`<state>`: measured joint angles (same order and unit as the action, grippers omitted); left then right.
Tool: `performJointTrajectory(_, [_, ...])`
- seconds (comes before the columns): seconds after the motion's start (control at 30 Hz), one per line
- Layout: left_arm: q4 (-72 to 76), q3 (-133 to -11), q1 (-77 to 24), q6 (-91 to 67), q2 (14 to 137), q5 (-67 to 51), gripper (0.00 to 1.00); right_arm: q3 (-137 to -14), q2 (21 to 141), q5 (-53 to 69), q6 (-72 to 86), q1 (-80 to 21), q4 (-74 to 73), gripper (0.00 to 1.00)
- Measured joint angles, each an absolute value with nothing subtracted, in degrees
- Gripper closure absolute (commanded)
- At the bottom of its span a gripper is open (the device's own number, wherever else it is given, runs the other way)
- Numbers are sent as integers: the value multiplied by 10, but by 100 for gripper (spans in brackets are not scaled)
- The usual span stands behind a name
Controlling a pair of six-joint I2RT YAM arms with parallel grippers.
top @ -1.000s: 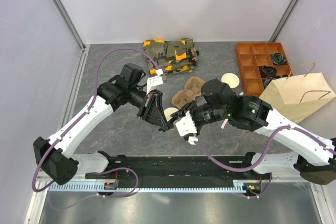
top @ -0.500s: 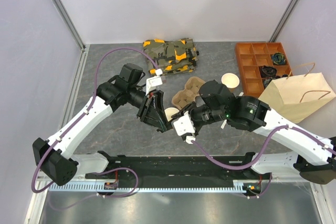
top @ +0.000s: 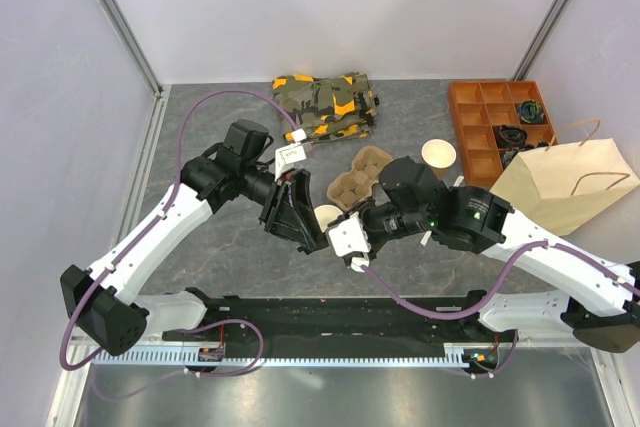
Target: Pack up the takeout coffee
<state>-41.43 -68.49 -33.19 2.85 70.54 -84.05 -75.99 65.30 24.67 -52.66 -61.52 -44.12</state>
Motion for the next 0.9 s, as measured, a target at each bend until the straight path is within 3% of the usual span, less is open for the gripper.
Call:
performJointTrajectory(0.2, [-409,-684,-331,39,697,-826,45,-759,653,252,-518,-616,-438,100])
performJointTrajectory(0.53, [-331,-656,-293,3,657,-778,26,-744,653,251,-499,-616,-436,100])
performJointTrajectory(0.77, [-132,-593,-203,-146,596,-734,25,-738,654,252,-444,-602,-430,100])
performJointTrajectory(0.9, [-103,-584,-201,-159,590,-723,25,-743,680,289,-357,-529,-418,100])
